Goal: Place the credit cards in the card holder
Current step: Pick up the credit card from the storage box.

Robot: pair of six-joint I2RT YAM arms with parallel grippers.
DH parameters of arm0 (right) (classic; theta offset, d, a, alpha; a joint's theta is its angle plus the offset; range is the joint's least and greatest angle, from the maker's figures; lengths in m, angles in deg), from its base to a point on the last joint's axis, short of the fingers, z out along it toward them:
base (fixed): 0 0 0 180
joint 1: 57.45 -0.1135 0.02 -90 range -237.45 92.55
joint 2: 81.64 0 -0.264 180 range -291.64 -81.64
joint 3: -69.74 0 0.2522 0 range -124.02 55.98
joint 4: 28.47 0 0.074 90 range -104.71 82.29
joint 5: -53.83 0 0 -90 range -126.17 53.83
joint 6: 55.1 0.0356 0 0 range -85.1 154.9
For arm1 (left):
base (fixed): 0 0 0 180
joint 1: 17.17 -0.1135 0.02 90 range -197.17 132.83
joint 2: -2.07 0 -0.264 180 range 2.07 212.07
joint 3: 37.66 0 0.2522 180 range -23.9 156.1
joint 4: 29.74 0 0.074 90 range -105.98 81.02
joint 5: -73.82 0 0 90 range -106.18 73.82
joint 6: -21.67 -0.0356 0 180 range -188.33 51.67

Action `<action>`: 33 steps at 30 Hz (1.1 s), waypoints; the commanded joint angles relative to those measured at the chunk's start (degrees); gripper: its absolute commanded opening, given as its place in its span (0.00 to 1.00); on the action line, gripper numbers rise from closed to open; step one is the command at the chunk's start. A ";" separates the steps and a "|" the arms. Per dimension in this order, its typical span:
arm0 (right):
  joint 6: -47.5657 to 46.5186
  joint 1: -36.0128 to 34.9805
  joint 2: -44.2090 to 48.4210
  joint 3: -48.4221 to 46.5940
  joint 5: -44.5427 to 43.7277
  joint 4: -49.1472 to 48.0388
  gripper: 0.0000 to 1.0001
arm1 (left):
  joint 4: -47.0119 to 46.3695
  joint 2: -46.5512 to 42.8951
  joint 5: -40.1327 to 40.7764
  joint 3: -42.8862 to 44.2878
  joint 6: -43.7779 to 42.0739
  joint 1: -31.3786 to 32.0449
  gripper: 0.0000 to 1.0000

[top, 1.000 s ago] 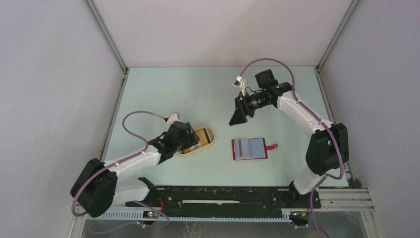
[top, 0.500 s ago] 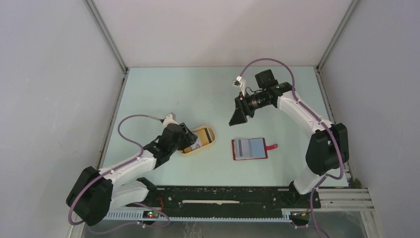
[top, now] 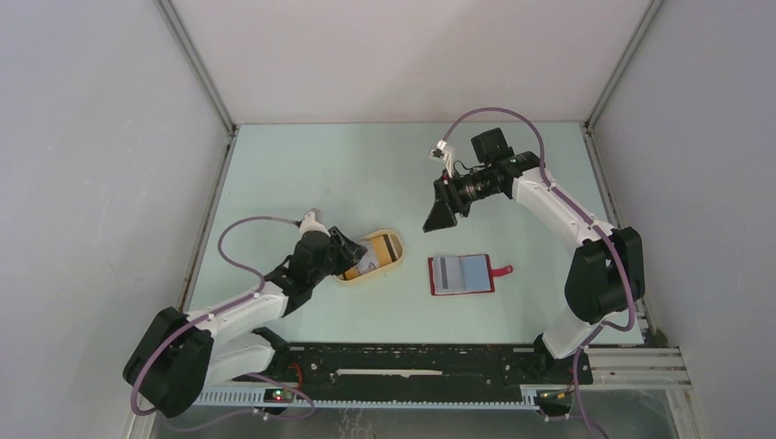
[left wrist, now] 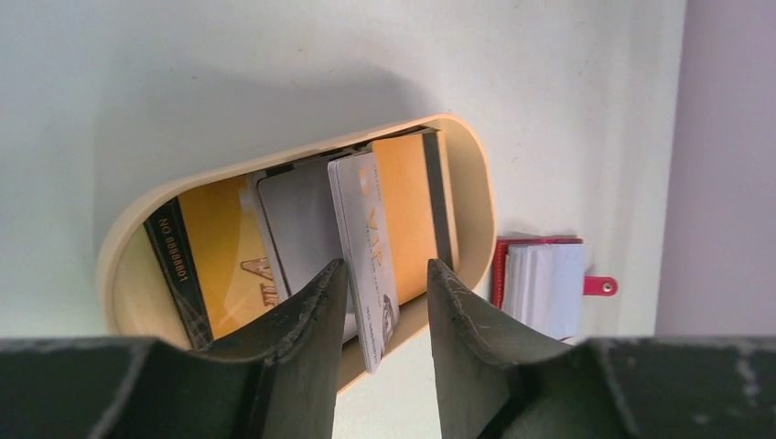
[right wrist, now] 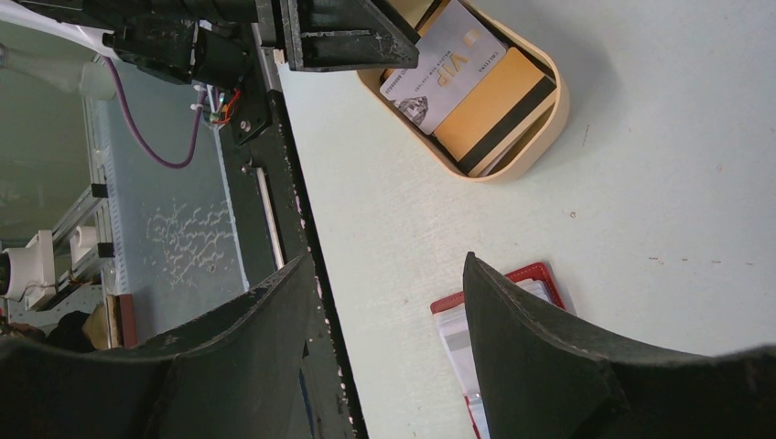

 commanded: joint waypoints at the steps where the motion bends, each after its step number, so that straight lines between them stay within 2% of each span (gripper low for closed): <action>1: -1.14 0.26 -0.21 -0.33 1.03 0.30 0.70 | -7.41 0.07 -2.65 -1.84 1.82 -0.32 0.41; 10: -1.12 0.33 -0.12 -0.33 1.19 0.37 0.70 | -9.90 2.80 -3.62 -1.94 2.63 -0.41 0.38; 18: -1.08 0.43 -0.16 -0.33 1.21 0.37 0.70 | -5.46 6.88 -2.76 0.74 1.72 -0.49 0.43; 26: -1.22 0.61 -0.03 -0.33 1.38 0.45 0.70 | -6.52 7.56 -3.48 0.98 1.54 -0.73 0.44; 33: -1.27 0.60 0.04 -0.33 1.33 0.45 0.70 | -10.20 8.57 -7.81 0.00 0.28 -1.82 0.51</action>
